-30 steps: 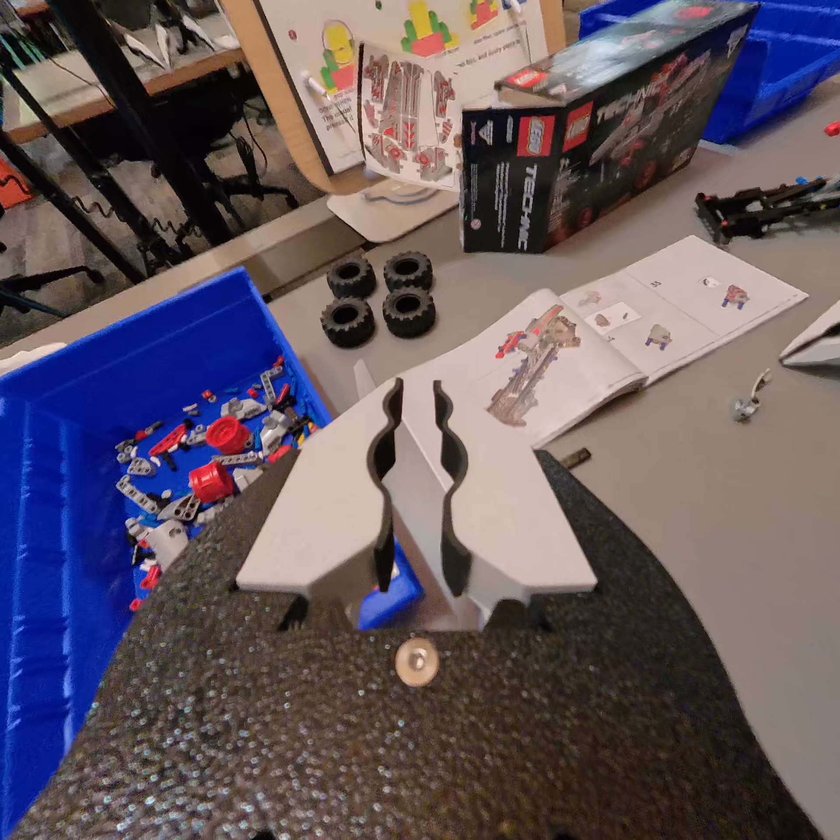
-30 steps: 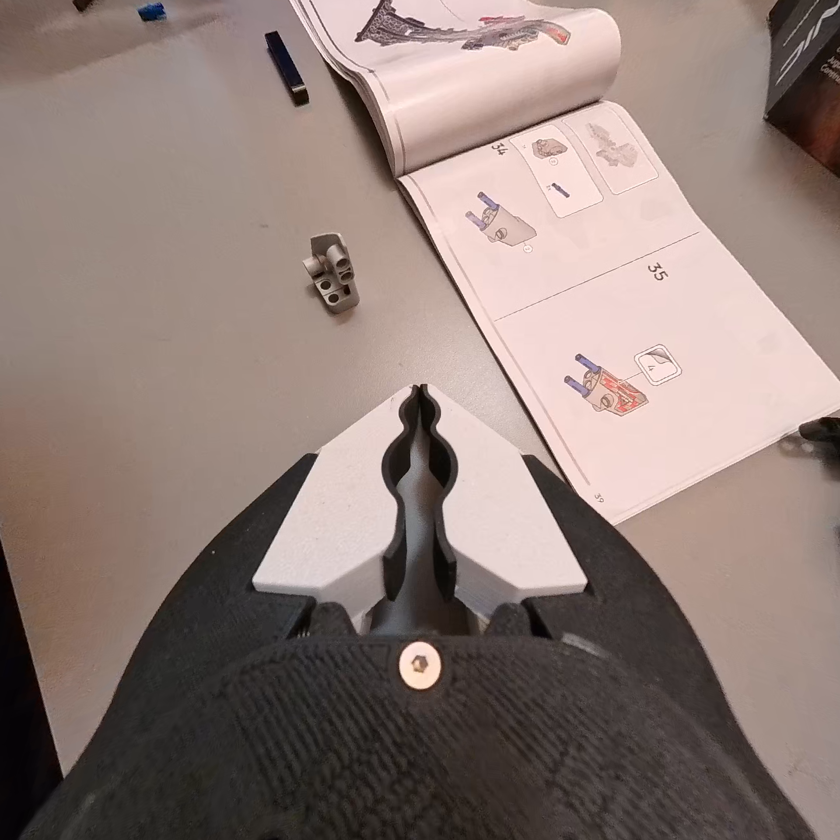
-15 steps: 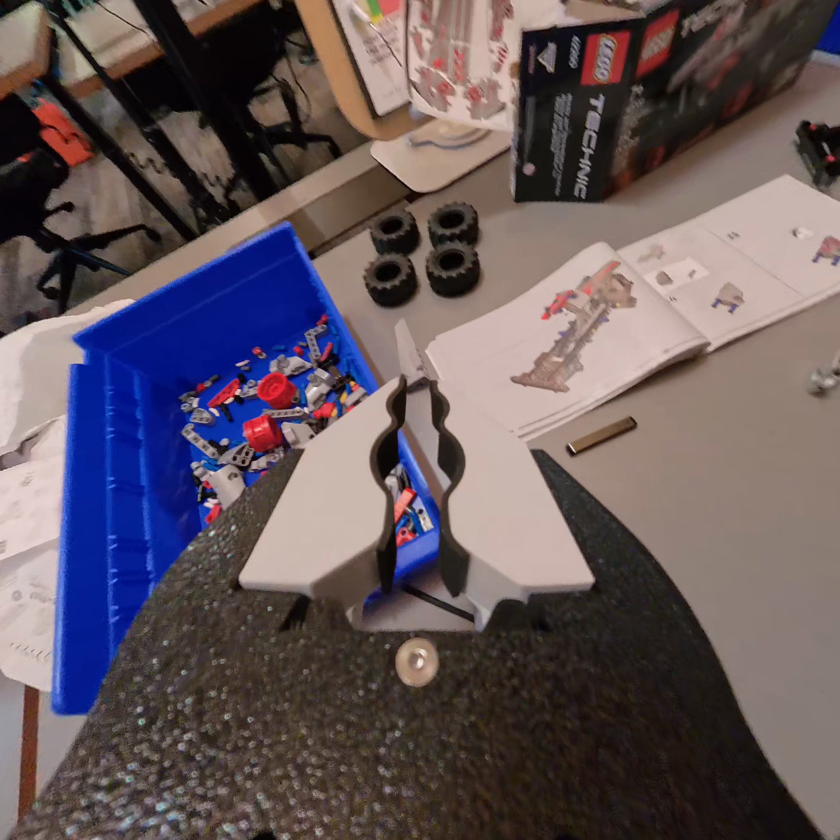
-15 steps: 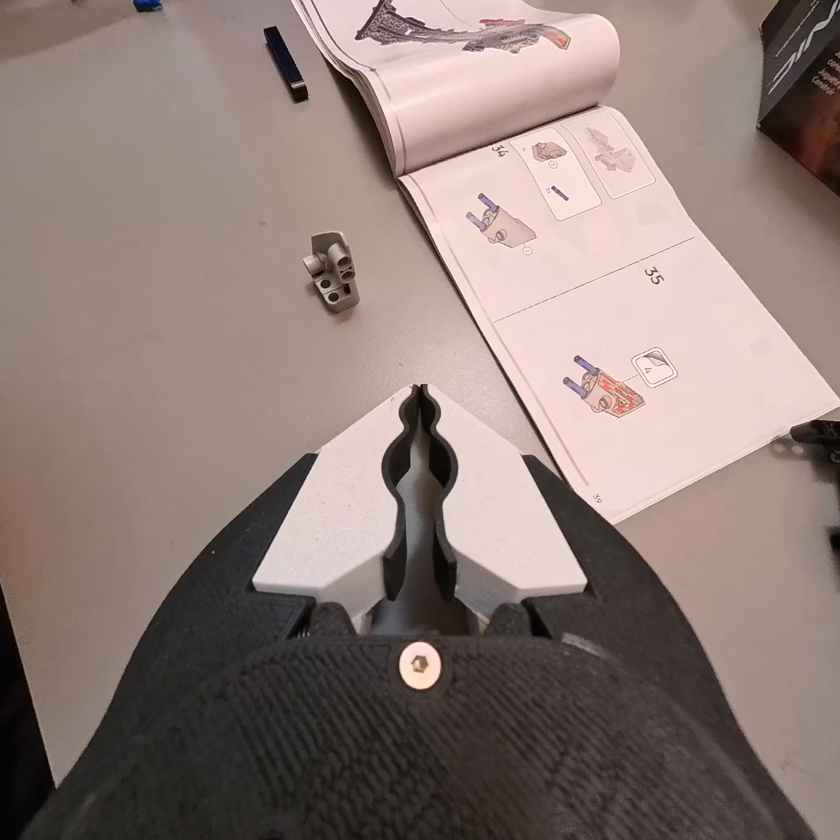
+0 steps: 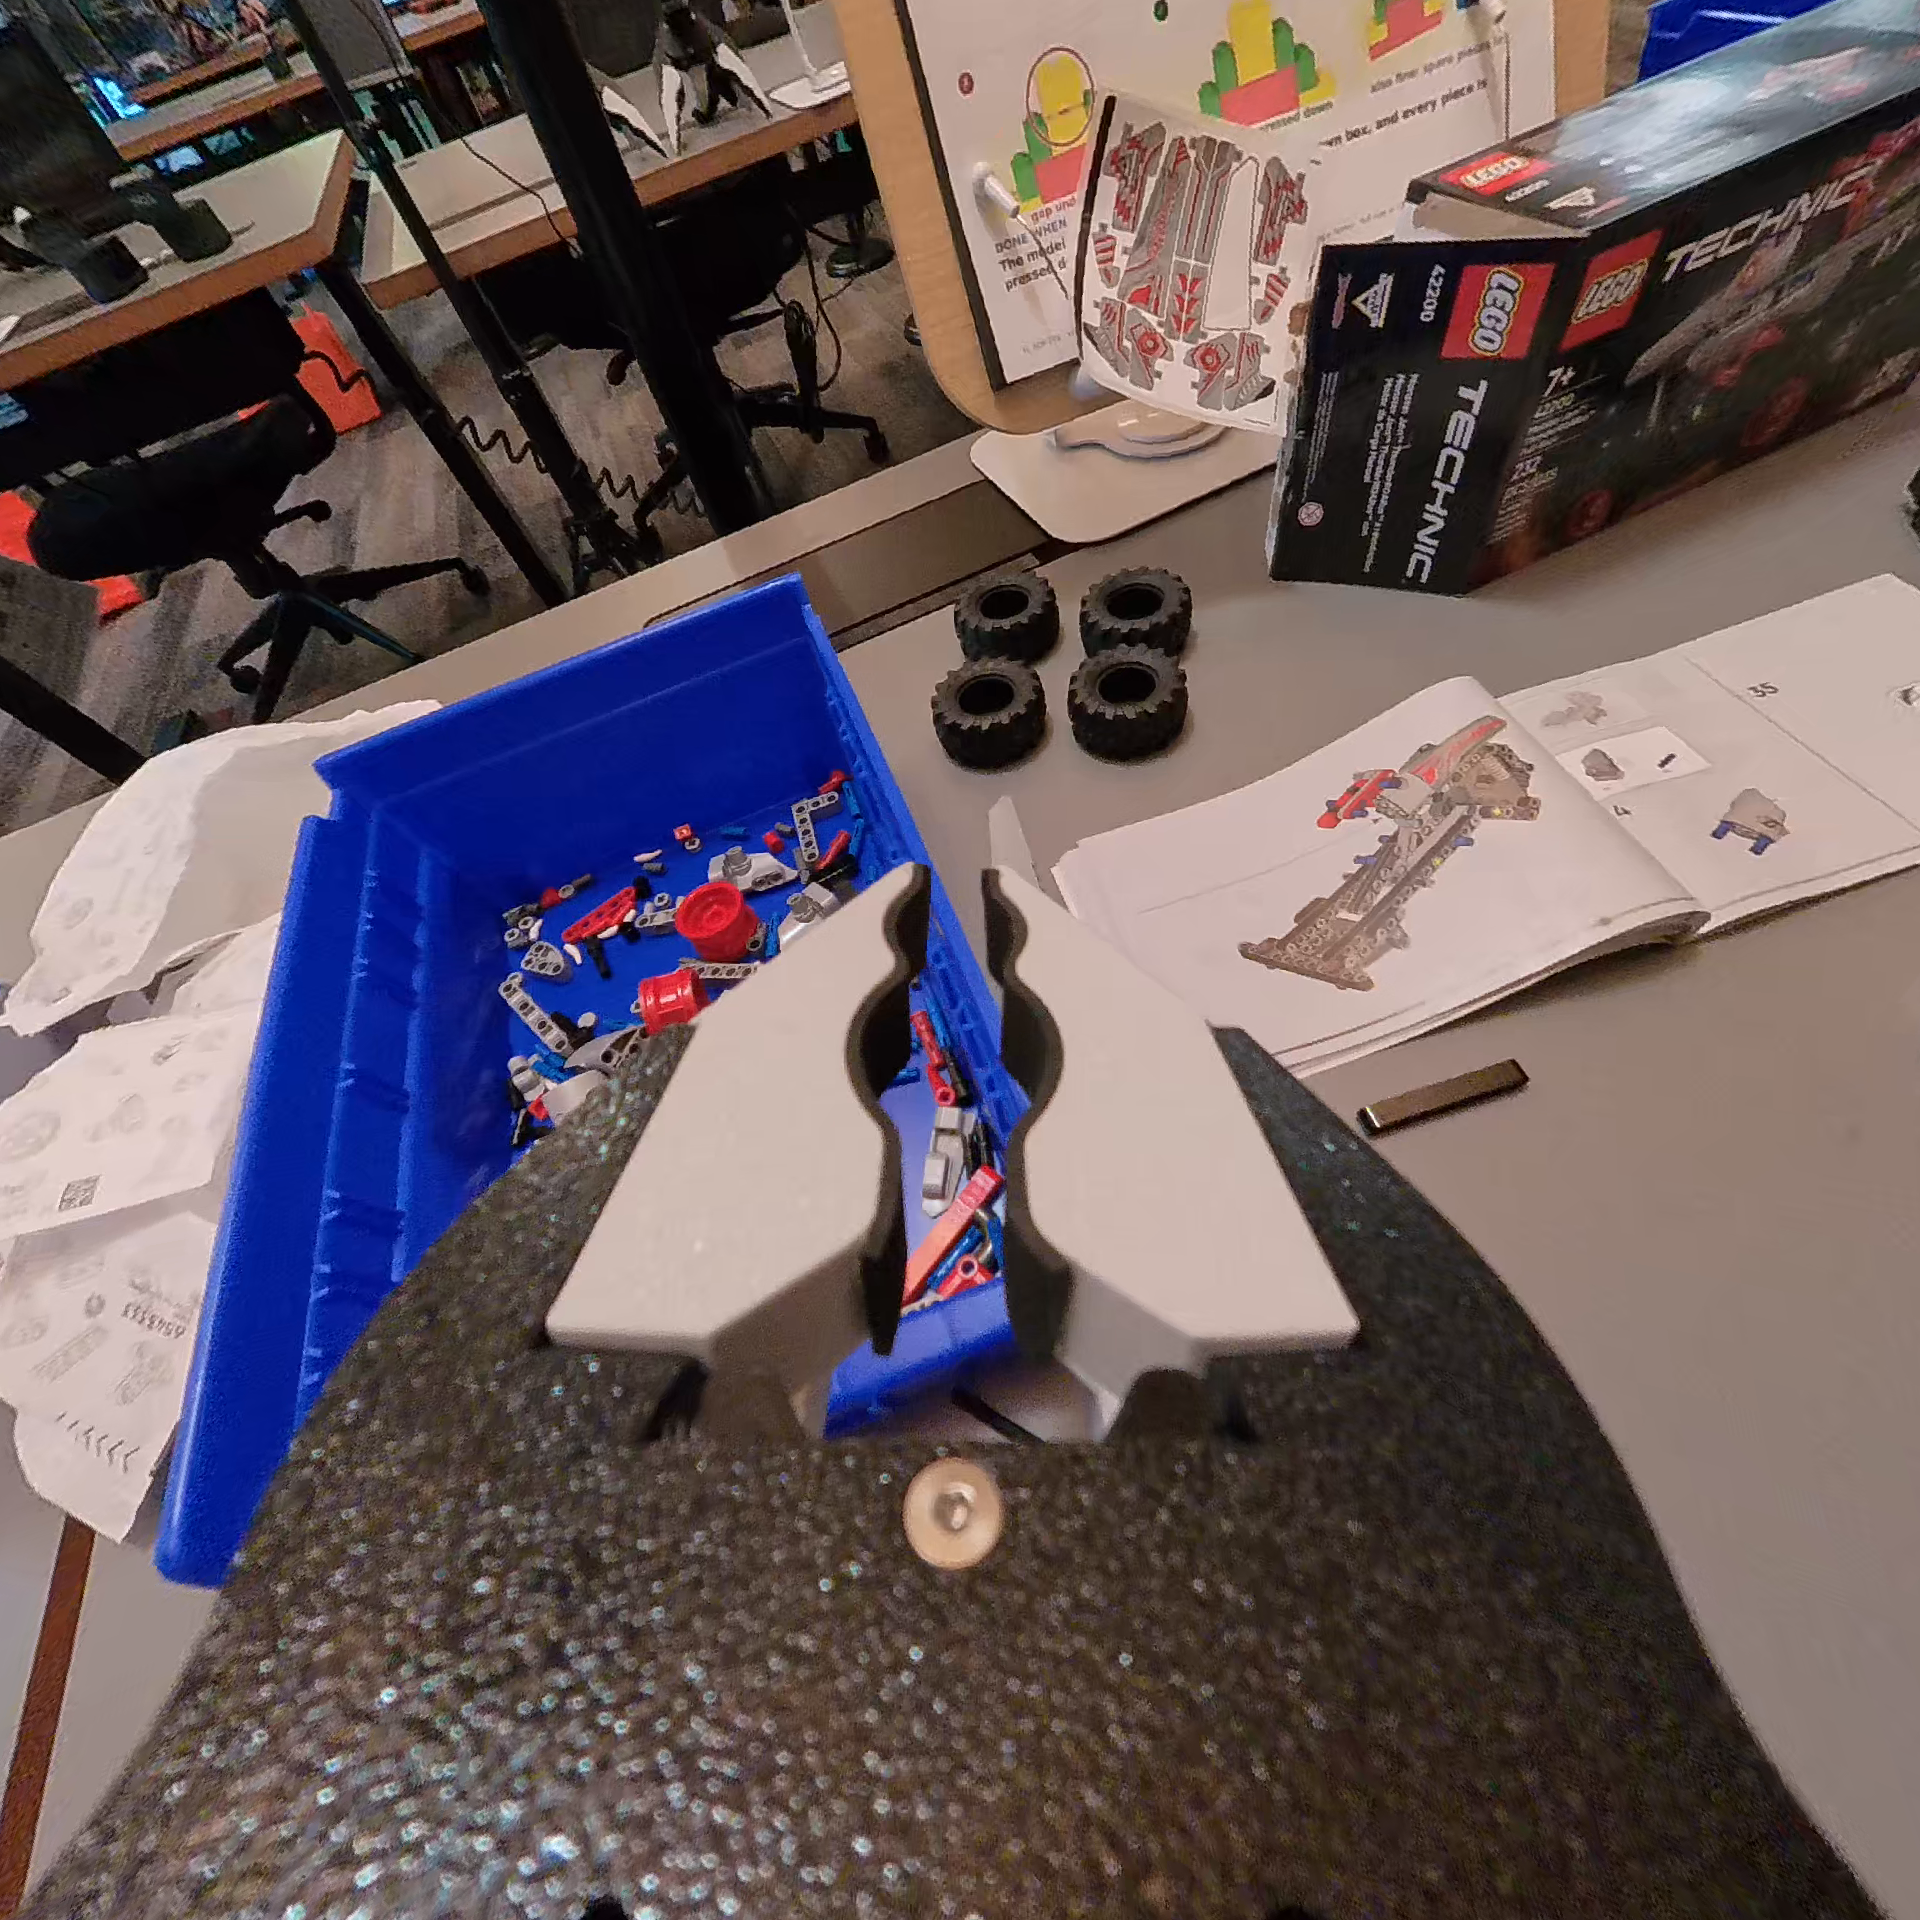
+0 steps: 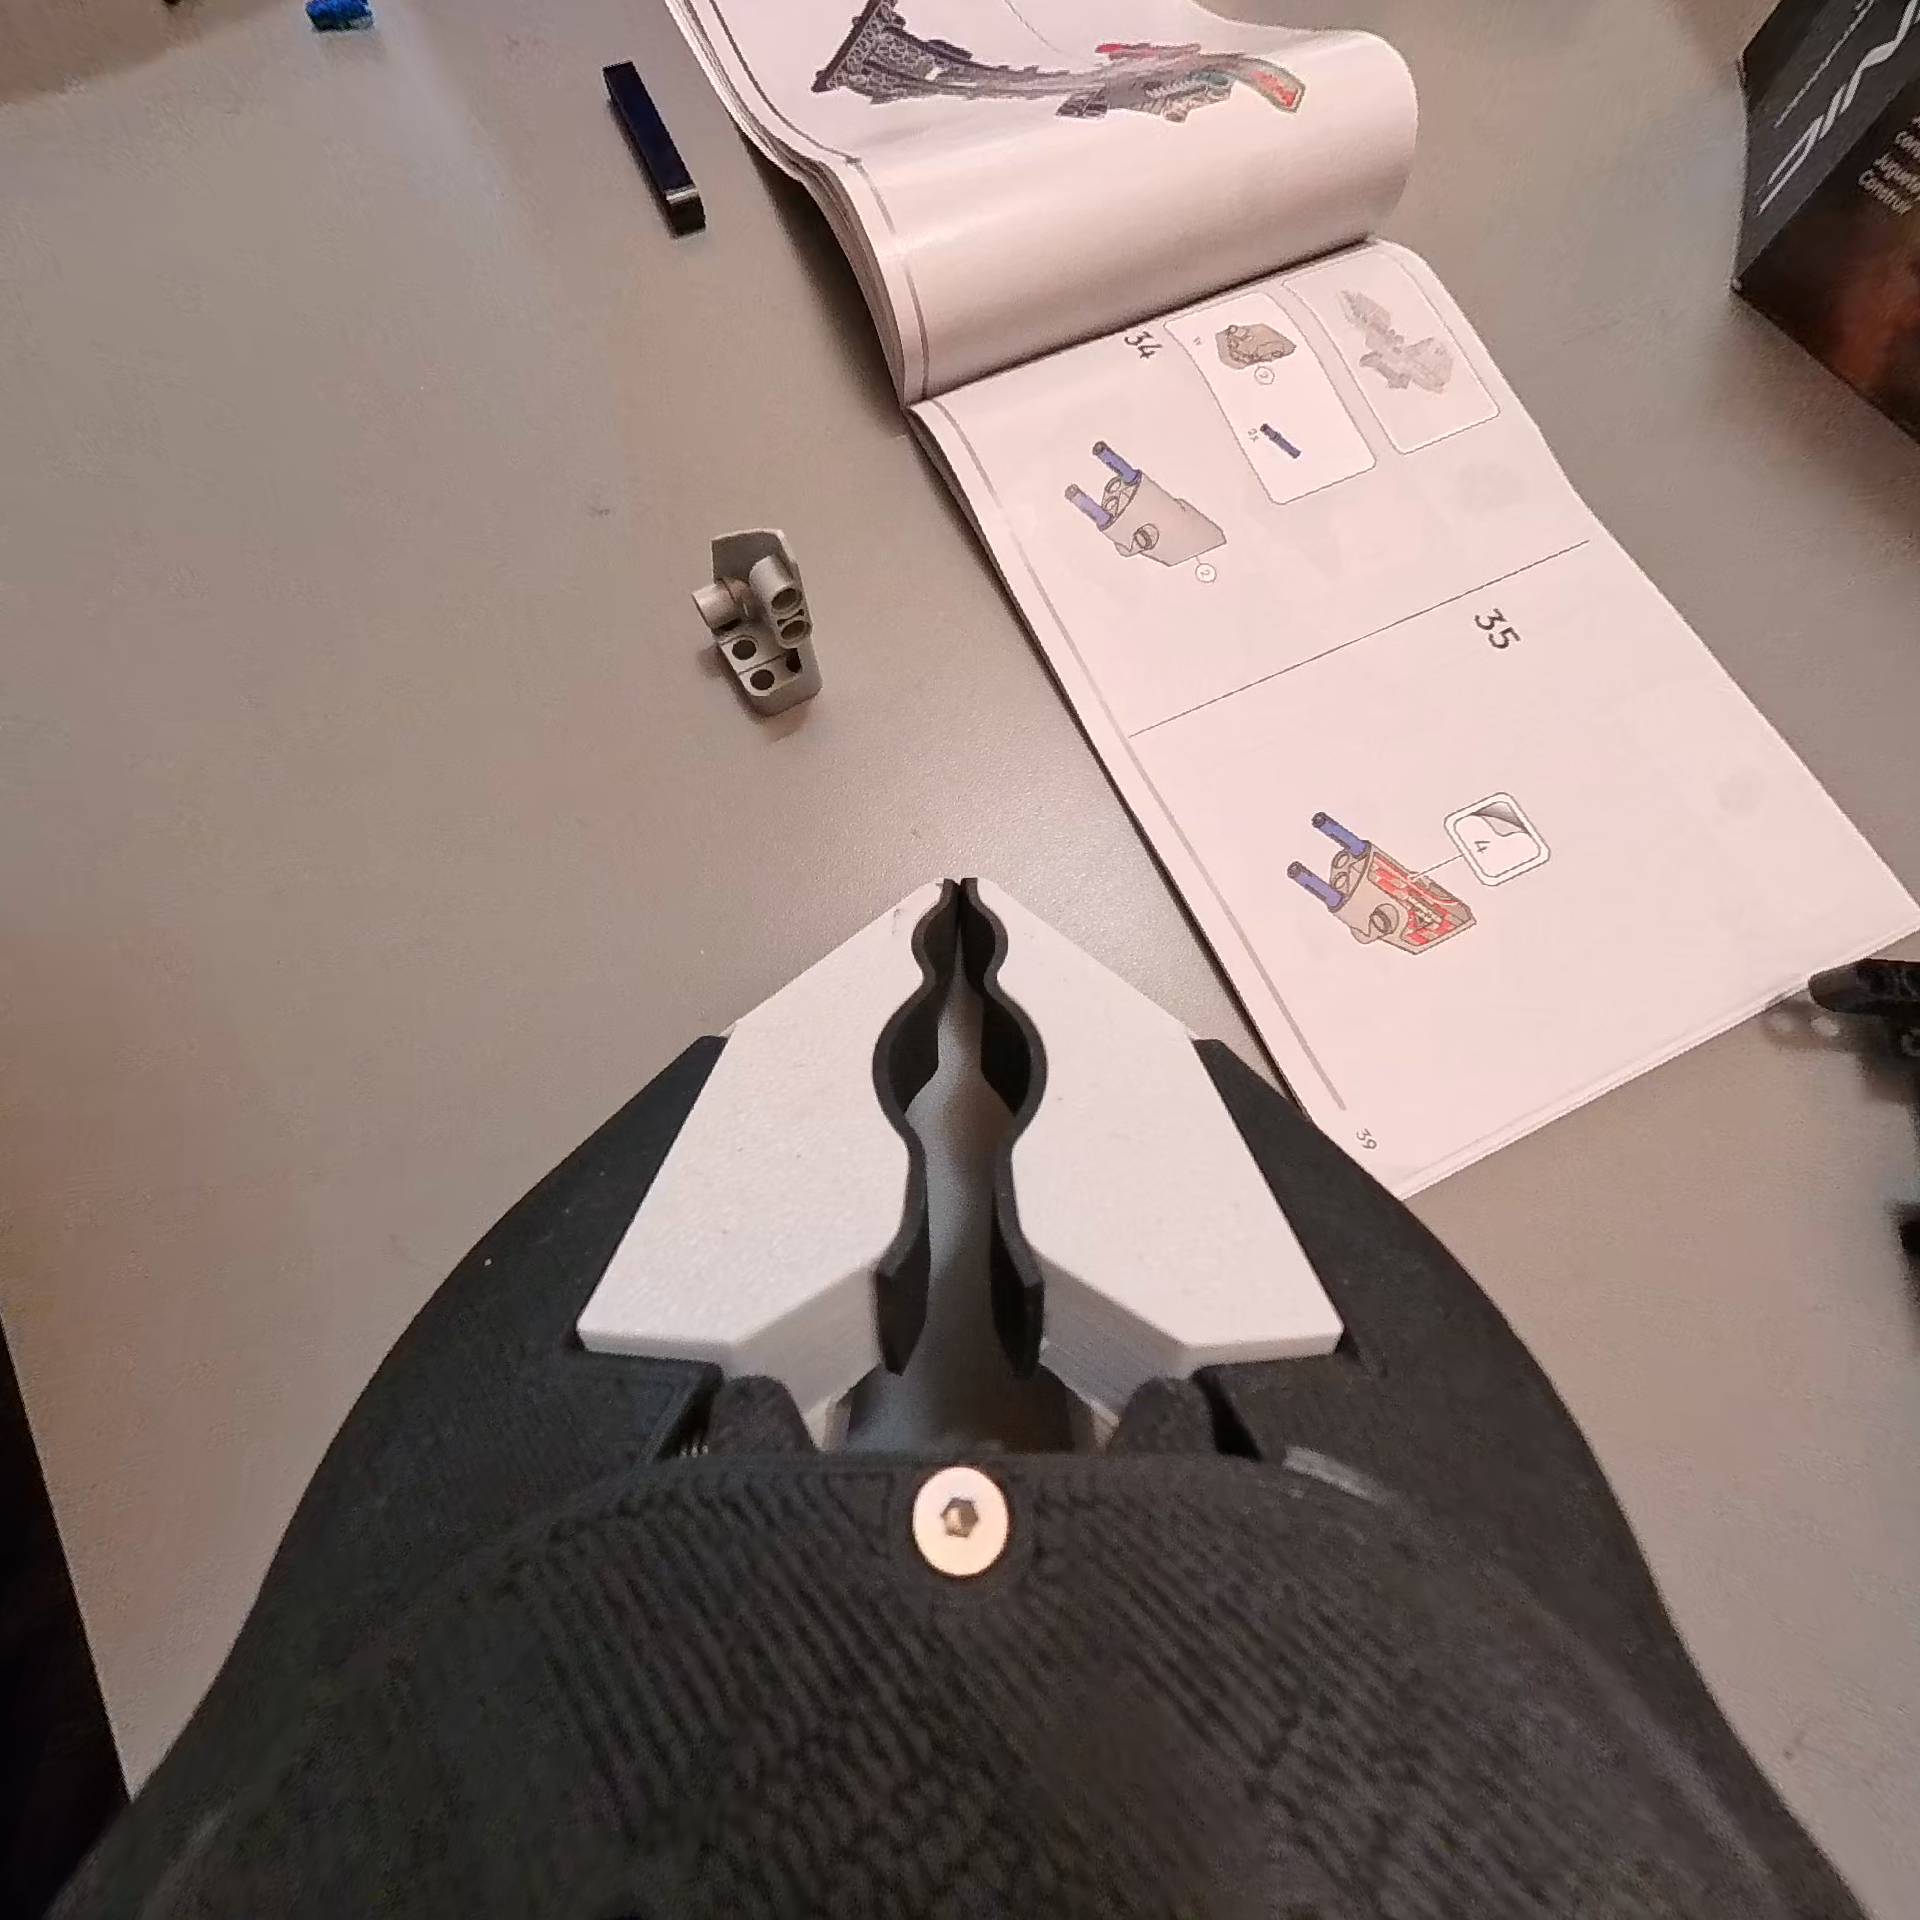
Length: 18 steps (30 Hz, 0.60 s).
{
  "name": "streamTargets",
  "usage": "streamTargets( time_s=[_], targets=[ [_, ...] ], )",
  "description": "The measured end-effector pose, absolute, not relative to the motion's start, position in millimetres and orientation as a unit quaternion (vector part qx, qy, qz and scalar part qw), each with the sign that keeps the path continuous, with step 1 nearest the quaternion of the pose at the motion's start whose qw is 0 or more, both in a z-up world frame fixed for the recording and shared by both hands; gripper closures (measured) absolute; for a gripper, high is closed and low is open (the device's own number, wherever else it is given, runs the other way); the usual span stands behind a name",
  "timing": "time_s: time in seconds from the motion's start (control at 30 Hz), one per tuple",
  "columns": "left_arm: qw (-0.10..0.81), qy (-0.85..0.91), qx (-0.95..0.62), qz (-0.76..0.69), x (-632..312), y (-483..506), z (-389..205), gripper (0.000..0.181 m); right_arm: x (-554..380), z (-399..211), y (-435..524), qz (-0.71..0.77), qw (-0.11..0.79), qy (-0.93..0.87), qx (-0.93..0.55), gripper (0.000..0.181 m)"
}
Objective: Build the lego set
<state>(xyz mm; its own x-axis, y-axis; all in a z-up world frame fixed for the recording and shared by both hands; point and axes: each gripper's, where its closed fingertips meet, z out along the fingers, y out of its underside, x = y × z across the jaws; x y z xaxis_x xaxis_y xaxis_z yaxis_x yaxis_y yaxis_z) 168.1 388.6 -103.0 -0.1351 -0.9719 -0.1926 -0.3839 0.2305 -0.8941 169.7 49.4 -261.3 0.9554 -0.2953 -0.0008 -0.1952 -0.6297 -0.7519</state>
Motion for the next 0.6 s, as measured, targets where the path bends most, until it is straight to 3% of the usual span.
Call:
streamTargets(
  time_s=[0.37,0.6],
  targets=[
    [0.472,0.614,-0.549,-0.314,154,443,-88,0.176,170,-261,49,-0.066,0.407,0.134,-0.901,0.181],
    [0.360,0.727,-0.527,-0.254,175,472,-114,0.176,169,-261,49,-0.047,0.410,0.143,-0.900,0.181]
  ],
)
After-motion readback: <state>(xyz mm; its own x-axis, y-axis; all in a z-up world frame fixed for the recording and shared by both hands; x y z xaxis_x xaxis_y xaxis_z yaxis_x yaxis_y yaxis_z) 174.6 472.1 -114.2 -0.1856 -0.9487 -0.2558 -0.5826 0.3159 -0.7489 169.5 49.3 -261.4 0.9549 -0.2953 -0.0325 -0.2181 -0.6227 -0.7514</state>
